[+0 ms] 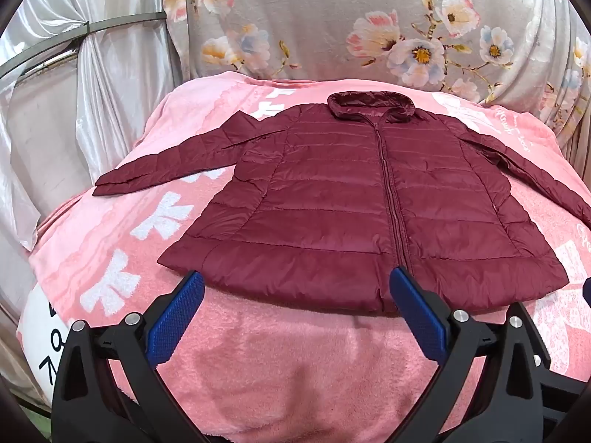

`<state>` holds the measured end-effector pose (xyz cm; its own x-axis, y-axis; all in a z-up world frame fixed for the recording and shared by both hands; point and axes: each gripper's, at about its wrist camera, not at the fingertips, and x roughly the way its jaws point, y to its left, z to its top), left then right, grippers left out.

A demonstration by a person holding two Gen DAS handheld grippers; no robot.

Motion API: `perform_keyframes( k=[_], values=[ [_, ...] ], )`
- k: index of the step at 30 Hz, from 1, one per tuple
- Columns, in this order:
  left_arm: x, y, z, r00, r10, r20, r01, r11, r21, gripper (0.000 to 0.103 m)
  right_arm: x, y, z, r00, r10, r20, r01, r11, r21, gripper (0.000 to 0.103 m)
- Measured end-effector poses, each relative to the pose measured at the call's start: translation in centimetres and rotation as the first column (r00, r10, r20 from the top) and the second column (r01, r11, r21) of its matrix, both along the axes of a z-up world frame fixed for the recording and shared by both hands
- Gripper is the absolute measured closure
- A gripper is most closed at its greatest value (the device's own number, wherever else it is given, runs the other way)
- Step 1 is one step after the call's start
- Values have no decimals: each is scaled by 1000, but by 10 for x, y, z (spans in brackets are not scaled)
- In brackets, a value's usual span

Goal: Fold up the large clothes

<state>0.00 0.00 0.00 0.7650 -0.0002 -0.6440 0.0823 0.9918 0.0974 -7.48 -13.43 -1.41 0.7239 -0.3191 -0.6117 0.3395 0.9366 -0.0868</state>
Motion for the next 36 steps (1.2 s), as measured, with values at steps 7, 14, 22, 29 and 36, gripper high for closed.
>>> perform_keyframes(
  k=[7, 14, 22, 29, 36],
  values=[
    [0, 0, 0, 1000, 0, 3, 0, 1000, -2, 5, 1, 1, -1, 1000, 1, 0, -1, 1000, 0, 5],
    [0, 0, 0, 1000, 0, 4, 0, 1000, -2, 5, 1, 1, -1, 1000, 0, -1, 0, 1000, 0, 5],
    [0, 0, 0, 1000, 0, 4, 0, 1000, -3, 5, 1, 2, -1, 1000, 0, -1, 0, 1000, 1, 5],
    [0, 0, 0, 1000, 0, 4, 0, 1000, -4, 5, 1, 3, -3, 1000, 0, -2, 0, 1000, -1, 5],
    [0, 0, 0, 1000, 0, 4, 0, 1000, -4, 5, 1, 2, -4, 1000, 1, -2, -1, 1000, -1, 5]
  ],
)
